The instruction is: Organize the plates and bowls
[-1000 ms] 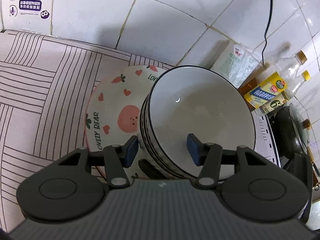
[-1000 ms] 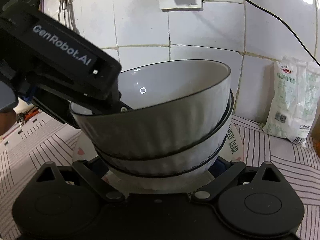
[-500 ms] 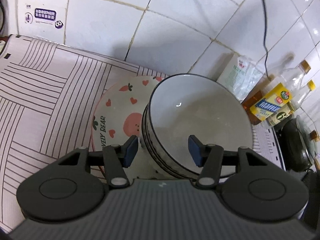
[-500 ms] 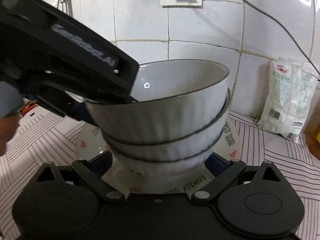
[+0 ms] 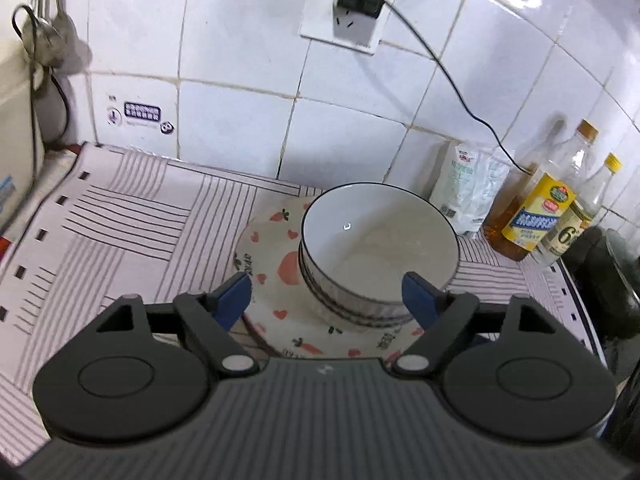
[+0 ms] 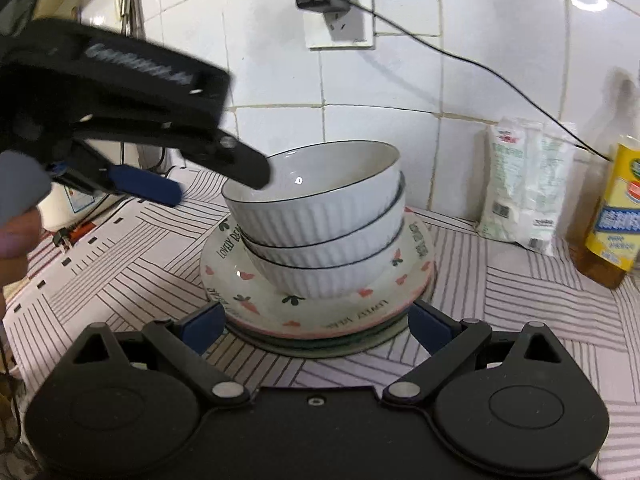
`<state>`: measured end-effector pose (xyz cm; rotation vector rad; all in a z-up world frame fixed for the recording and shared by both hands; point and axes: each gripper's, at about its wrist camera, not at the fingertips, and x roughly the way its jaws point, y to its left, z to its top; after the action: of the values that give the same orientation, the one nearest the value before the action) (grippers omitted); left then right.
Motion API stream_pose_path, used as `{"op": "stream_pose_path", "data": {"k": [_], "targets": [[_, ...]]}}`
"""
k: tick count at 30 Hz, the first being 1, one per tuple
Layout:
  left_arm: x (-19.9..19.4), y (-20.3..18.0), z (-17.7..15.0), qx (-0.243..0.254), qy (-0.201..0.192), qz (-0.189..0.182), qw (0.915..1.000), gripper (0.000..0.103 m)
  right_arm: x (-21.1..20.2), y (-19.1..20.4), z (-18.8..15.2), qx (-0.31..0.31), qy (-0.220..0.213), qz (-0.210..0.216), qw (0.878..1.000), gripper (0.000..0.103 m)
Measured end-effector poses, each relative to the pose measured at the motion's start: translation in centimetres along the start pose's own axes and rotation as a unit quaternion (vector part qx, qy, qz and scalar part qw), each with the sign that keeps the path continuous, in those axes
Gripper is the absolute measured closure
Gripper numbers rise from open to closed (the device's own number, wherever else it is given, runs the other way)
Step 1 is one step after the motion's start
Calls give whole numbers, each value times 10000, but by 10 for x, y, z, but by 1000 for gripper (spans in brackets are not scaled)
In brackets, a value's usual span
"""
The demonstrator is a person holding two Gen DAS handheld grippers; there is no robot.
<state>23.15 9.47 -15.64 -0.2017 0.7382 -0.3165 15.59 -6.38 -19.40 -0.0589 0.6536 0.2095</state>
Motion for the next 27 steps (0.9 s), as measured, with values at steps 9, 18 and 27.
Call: {"op": "stream_pose_path", "data": {"k": [9, 18, 27], "targets": [[-44, -5, -16, 259, -259, 194, 9991, 2, -45, -6, -6, 315, -26, -253, 9992, 3], [-71, -9, -27, 458, -243, 680, 9963, 0, -79, -8, -6, 543, 125, -972, 9937, 1], [-104, -16, -33, 880, -72, 1112, 9899, 0, -110, -19, 9, 1116, 388, -1723, 9779, 0]]}}
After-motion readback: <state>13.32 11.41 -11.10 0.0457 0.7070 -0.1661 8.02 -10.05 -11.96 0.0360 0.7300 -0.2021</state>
